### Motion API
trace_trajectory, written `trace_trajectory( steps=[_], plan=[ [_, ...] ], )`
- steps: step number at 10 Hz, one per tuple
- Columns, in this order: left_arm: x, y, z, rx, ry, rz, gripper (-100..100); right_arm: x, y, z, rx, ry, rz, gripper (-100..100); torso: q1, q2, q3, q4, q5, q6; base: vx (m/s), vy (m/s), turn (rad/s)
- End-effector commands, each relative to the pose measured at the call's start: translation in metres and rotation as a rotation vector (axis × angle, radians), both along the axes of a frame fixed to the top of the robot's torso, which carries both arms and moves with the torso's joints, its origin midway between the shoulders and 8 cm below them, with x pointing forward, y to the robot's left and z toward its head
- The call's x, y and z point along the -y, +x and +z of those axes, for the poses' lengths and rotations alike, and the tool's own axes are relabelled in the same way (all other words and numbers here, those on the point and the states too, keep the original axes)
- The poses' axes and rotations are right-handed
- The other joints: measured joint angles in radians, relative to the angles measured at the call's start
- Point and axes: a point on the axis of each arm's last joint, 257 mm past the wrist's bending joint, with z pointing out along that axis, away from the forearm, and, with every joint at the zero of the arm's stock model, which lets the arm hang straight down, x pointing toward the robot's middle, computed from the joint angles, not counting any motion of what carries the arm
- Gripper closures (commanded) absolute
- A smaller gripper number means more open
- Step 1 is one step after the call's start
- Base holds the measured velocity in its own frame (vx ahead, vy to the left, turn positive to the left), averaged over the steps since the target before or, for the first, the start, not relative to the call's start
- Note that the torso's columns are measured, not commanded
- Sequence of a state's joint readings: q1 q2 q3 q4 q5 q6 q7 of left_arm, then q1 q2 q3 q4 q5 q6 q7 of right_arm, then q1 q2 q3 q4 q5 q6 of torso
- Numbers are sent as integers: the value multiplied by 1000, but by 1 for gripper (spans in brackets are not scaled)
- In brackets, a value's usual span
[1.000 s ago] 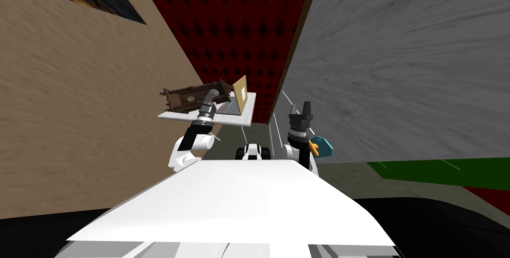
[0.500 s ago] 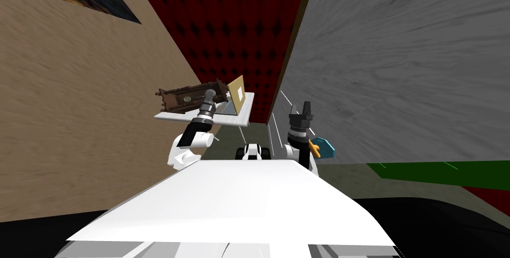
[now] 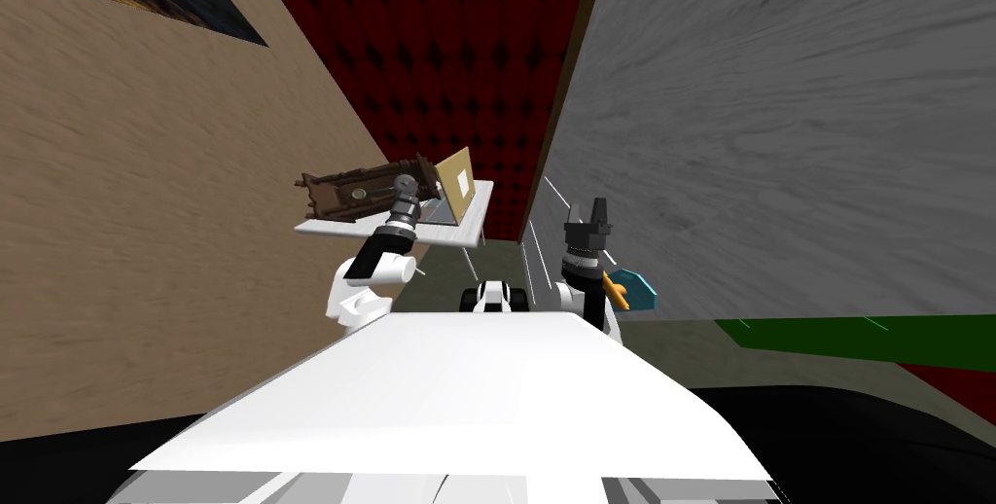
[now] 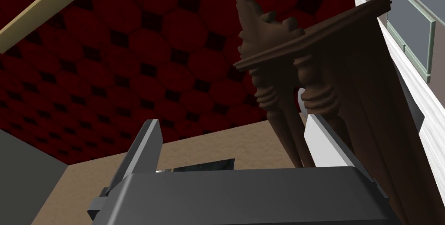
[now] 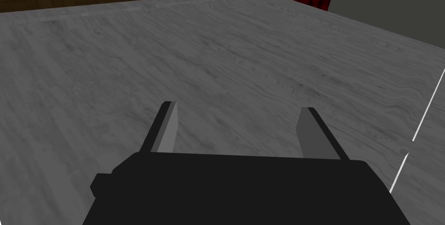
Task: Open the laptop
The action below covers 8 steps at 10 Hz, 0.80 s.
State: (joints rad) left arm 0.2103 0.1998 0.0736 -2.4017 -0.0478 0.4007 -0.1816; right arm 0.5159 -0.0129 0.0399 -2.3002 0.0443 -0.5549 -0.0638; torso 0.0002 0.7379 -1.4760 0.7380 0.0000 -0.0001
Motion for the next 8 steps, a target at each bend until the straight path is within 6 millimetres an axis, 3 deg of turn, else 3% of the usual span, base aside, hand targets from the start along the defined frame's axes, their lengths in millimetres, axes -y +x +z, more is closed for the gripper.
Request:
trace_trajectory(
  steps=[1,8],
  plan=[
    [-6,4,-6,-41,1,20,-100,0,0,0,0,0,0,0,0,0,0,0,0,0,4,-51,-2],
    [-25,16,-18,-148,10,82,-100,0,0,0,0,0,0,0,0,0,0,0,0,0,4,-55,-4]
  ],
)
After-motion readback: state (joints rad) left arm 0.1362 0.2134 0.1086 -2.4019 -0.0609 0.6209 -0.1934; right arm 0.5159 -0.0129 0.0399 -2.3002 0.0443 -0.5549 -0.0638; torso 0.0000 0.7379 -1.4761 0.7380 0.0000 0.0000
